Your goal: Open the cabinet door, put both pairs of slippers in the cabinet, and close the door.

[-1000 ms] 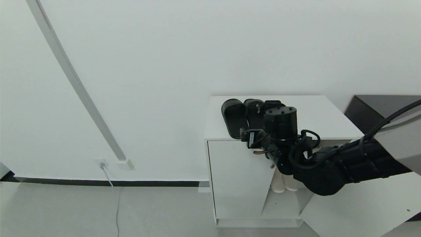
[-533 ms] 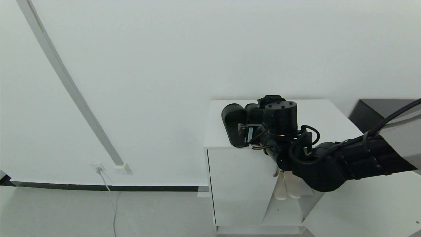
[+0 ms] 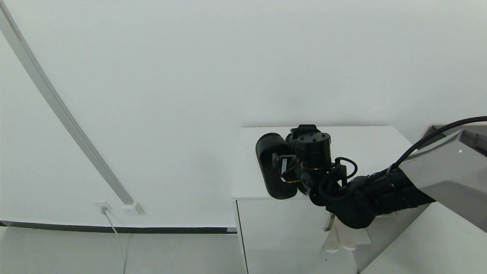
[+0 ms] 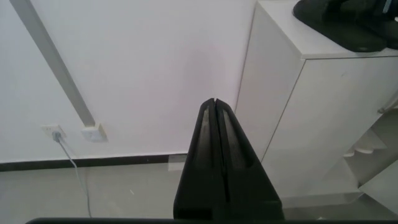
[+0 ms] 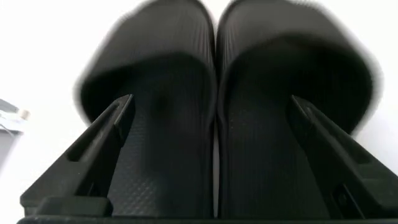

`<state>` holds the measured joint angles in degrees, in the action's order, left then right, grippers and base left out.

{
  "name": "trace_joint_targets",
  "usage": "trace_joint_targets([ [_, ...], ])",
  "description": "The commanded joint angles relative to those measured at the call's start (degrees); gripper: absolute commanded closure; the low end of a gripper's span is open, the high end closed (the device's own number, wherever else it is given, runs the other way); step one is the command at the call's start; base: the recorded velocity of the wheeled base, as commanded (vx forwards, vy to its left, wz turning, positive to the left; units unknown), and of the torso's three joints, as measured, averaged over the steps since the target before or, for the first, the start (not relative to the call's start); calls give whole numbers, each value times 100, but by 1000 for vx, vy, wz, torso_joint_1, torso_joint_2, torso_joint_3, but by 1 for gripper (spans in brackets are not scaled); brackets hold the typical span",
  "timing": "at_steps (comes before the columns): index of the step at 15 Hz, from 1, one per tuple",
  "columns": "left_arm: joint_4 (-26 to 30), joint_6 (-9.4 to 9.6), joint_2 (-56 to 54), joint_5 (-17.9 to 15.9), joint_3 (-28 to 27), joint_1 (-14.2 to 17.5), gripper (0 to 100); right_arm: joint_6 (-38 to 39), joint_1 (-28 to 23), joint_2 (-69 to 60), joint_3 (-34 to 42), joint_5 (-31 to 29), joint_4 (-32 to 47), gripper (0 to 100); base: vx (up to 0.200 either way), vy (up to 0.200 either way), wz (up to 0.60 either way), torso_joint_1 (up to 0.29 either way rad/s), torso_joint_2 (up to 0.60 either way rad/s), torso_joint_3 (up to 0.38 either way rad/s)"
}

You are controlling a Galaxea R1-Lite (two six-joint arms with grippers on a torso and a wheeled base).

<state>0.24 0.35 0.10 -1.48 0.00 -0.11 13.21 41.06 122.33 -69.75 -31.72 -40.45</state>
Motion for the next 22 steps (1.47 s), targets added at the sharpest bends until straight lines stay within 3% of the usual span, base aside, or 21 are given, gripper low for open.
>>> trace_joint_targets([
  [1,2,0,8,-2,0,2,100,-21,-28,370,-223,8,-16,0,0,0,0,0,0,0],
  [11,-7,-9,8,7,0,2,100,-627,-555,1522,-1488,228,-429,0,0,0,0,0,0,0],
  [12,-7,-9,8,16,0,2,100,-653,-546,1539,-1524,228,-429,100,0,0,0,0,0,0],
  [22,2,-18,8,33,0,2,100,-645,-537,1100,-1286,236,-455,100,0,0,0,0,0,0],
])
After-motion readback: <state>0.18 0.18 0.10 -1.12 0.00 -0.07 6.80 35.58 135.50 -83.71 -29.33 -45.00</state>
